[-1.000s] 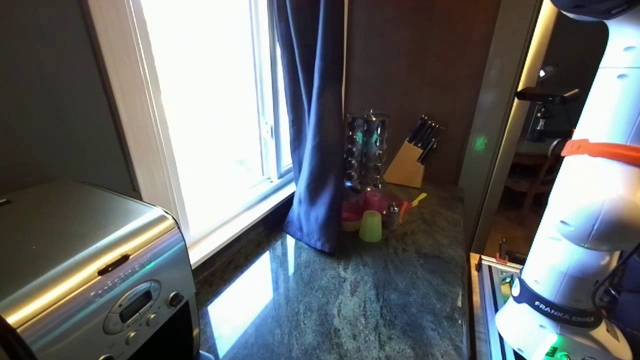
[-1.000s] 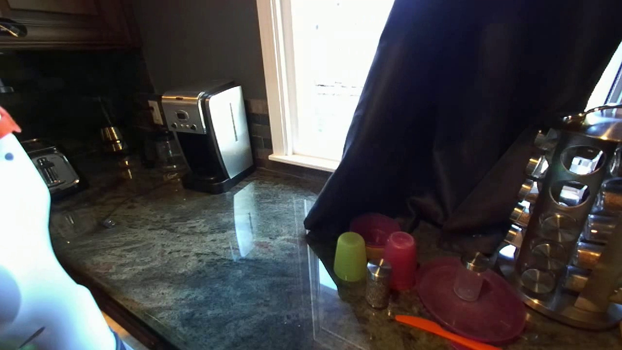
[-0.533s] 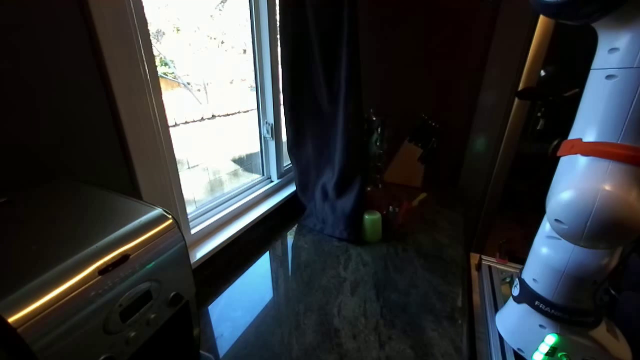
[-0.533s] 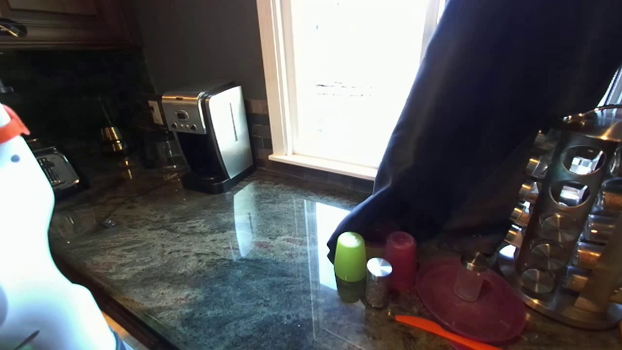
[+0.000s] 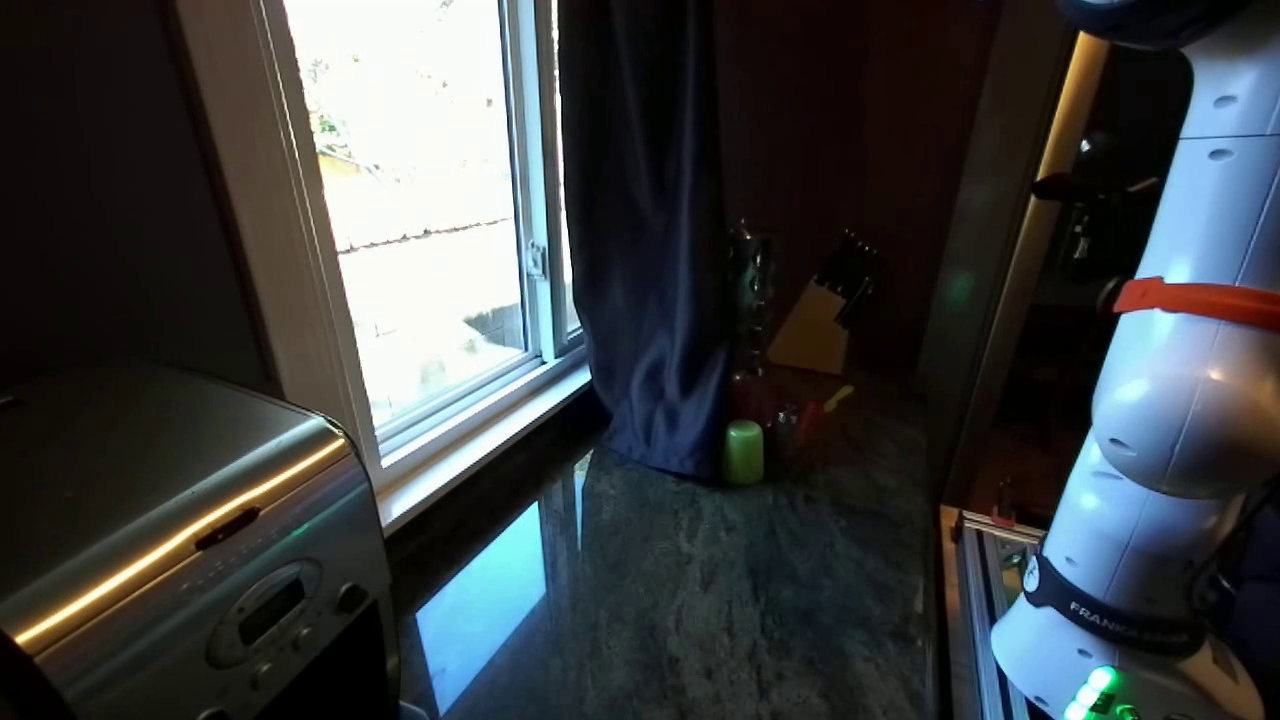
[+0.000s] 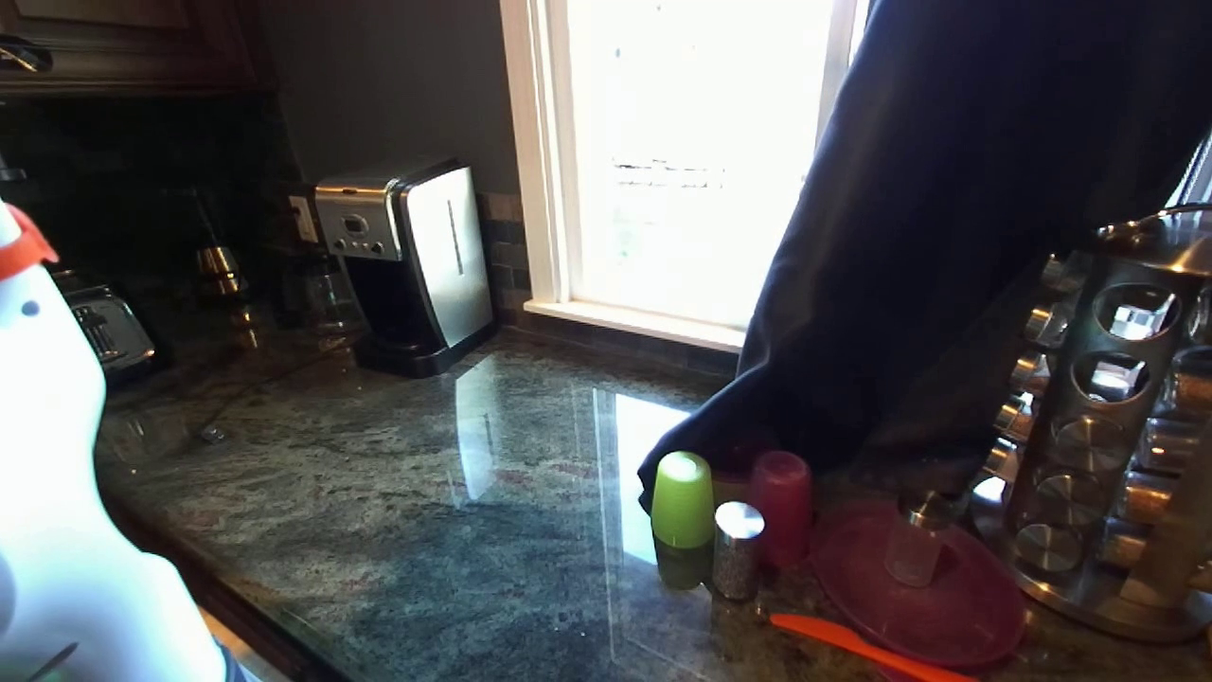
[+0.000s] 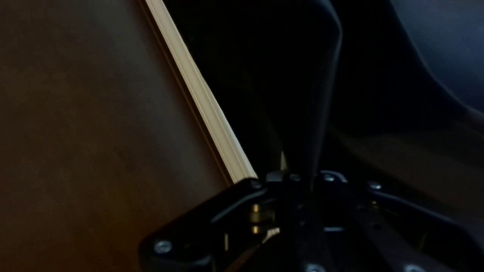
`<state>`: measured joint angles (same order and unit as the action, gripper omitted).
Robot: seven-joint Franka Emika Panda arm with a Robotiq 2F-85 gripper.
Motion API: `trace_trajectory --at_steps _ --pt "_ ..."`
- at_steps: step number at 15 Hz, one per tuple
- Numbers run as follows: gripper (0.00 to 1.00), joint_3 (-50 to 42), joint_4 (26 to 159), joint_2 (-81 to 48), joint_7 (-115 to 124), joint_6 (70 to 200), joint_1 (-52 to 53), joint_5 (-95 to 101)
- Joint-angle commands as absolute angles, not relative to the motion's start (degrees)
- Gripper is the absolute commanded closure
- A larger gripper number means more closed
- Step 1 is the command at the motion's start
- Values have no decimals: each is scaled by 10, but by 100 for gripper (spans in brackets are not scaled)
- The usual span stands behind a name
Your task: Move the curtain to the right
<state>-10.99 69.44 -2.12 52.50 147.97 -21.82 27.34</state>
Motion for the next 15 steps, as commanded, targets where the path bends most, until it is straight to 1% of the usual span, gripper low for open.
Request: trace_trajectory --at_steps 1,5,8,12,15 --pt "100 -121 615 -76 584 1410 -222 317" --pt "100 -134 495 -168 597 1314 -229 322" --pt "100 -146 410 -234 596 1270 -236 309" --pt "100 -162 334 -288 590 1239 -259 293" --pt "100 -174 309 -305 590 1242 -283 293"
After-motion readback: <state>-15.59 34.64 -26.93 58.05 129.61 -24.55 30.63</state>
